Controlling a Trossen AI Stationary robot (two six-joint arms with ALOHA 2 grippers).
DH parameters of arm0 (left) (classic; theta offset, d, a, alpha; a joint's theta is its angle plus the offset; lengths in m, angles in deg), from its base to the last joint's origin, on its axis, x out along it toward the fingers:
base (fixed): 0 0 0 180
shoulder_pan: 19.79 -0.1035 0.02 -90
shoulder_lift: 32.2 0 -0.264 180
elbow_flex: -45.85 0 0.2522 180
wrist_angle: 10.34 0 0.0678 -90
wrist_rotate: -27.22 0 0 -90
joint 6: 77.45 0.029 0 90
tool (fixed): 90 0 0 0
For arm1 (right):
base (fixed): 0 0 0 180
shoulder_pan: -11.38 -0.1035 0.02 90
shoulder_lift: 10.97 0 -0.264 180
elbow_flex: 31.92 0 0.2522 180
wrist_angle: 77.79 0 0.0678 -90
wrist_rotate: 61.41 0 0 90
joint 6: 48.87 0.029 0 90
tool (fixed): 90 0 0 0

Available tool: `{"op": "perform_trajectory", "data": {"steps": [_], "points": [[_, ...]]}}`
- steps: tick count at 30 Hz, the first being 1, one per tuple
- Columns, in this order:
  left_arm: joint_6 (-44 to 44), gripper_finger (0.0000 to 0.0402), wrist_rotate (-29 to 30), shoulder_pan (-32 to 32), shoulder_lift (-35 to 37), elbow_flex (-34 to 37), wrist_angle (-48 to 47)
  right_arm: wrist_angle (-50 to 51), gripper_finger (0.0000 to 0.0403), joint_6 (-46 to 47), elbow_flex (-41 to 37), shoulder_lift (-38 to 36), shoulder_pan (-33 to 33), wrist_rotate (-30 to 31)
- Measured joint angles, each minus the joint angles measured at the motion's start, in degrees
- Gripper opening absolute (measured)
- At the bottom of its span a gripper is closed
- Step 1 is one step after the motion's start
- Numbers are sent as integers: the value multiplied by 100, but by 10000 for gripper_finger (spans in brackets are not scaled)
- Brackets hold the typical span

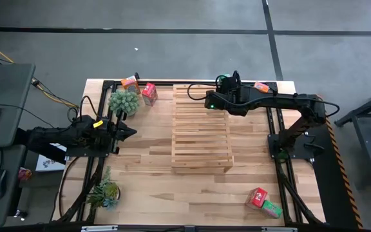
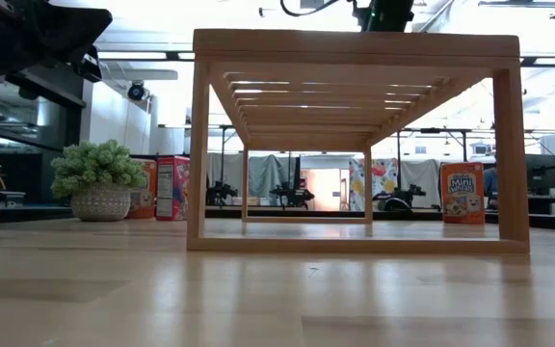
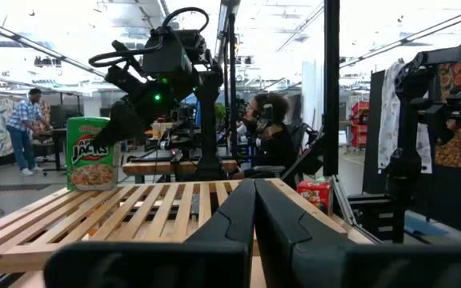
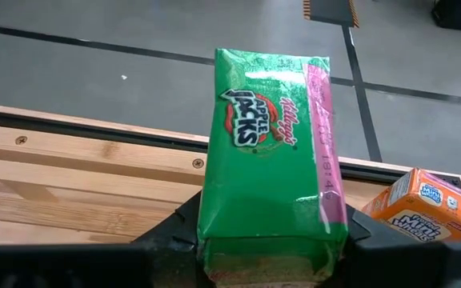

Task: Stack cereal on shelf
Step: Put the top green cereal box on the shelf

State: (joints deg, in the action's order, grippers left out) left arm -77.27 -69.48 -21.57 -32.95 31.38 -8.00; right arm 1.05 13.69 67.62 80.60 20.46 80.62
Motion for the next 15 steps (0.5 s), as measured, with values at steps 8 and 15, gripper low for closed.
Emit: {"op": "perform_trajectory", "data": {"steps": [8, 15], "points": [[0, 1, 0, 2, 2, 0, 0, -58, 129, -4, -4, 2, 0, 2], [0, 1, 0, 2, 0, 0, 0, -69, 129, -3, -7, 4, 0, -17]]}}
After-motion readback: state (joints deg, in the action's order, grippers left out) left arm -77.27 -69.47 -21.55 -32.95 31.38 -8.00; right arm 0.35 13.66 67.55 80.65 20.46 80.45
